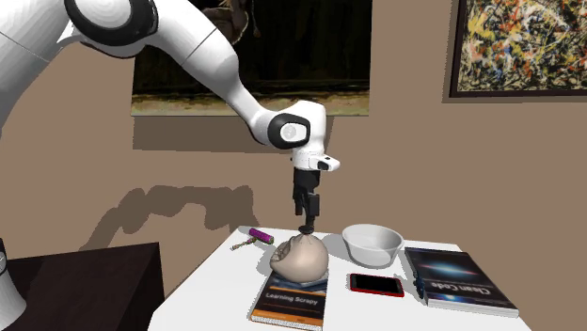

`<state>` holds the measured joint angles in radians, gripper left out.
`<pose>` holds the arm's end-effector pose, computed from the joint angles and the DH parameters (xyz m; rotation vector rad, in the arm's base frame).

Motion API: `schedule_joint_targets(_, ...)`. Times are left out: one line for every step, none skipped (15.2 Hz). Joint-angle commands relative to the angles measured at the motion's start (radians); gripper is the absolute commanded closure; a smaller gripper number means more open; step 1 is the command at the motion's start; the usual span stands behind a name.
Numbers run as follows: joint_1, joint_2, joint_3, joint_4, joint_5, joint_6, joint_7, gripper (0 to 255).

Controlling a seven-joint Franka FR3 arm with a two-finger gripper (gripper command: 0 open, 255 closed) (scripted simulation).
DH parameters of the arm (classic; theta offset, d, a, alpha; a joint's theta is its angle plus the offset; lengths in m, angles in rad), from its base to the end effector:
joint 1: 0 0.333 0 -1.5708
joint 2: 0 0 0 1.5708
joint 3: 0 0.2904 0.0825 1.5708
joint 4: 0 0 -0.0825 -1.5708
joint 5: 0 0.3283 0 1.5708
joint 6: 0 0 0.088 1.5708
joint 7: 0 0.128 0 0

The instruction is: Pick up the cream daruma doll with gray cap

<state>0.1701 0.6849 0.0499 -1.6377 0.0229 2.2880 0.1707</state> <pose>0.6128 0.1346 0.2113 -3.0994 -0.0360 0.0663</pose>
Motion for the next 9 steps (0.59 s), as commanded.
schedule_joint_targets(0.0, 0.028, -0.001, 0.017, 0.0, 0.011, -0.002, 0)
schedule_joint_targets(0.0, 0.037, -0.001, 0.018, -0.001, 0.02, -0.002, 0)
schedule_joint_targets(0.0, 0.046, -0.001, 0.019, -0.001, 0.028, -0.002, 0)
schedule_joint_targets(0.0, 0.056, -0.001, 0.02, -0.001, 0.036, -0.002, 0)
schedule_joint_targets(0.0, 0.065, -0.001, 0.022, -0.001, 0.044, -0.003, 0)
schedule_joint_targets(0.001, 0.071, -0.001, 0.023, -0.001, 0.049, -0.003, 0)
schedule_joint_targets(0.001, 0.071, -0.001, 0.023, -0.001, 0.049, -0.003, 0)
schedule_joint_targets(0.0, 0.071, -0.001, 0.023, -0.001, 0.049, -0.003, 255)
schedule_joint_targets(0.0, 0.07, -0.001, 0.022, -0.001, 0.049, -0.004, 255)
